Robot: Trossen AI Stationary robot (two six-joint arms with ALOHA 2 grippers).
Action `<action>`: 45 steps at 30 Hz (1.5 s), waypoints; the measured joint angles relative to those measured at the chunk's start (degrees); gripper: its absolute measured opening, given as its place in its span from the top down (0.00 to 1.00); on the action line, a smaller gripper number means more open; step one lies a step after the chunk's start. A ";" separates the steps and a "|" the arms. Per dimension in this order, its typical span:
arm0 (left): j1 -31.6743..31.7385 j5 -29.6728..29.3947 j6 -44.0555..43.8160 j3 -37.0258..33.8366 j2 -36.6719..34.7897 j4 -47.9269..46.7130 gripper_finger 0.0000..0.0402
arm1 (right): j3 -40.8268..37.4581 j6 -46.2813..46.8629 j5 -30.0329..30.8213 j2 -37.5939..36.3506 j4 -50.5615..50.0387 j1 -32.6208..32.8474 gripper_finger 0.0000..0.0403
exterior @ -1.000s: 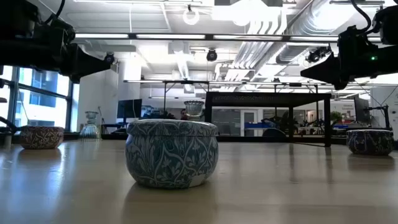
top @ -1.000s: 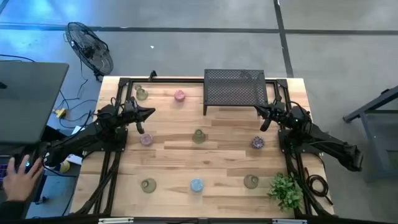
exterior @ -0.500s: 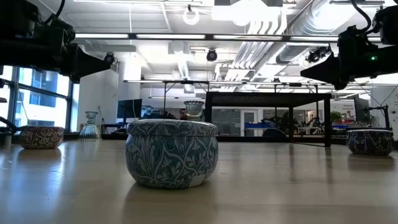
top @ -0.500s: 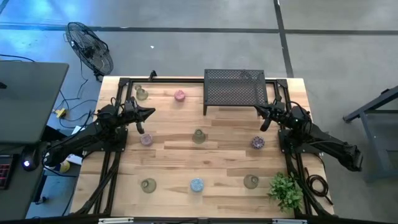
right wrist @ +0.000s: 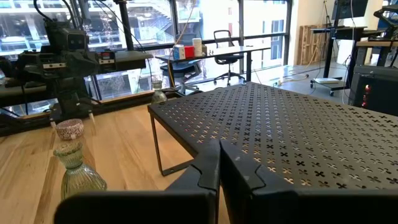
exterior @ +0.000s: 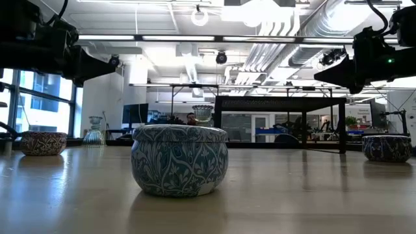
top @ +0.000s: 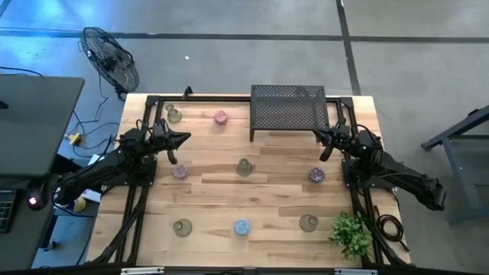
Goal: Pick & Place candle stick holders
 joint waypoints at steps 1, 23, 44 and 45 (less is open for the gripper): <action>0.00 -0.02 0.00 0.00 0.00 0.00 0.99 | 0.00 0.00 0.01 0.00 0.01 0.00 1.00; 0.00 0.48 0.00 0.00 0.01 0.07 0.99 | 0.00 0.24 -0.02 0.00 0.06 0.00 1.00; 0.00 2.97 -1.23 0.00 0.37 0.50 1.00 | 7.97 15.13 -1.14 2.95 17.25 2.60 1.00; 0.00 2.05 -1.19 0.00 0.37 0.49 1.00 | 9.76 14.74 0.13 4.33 13.20 3.88 1.00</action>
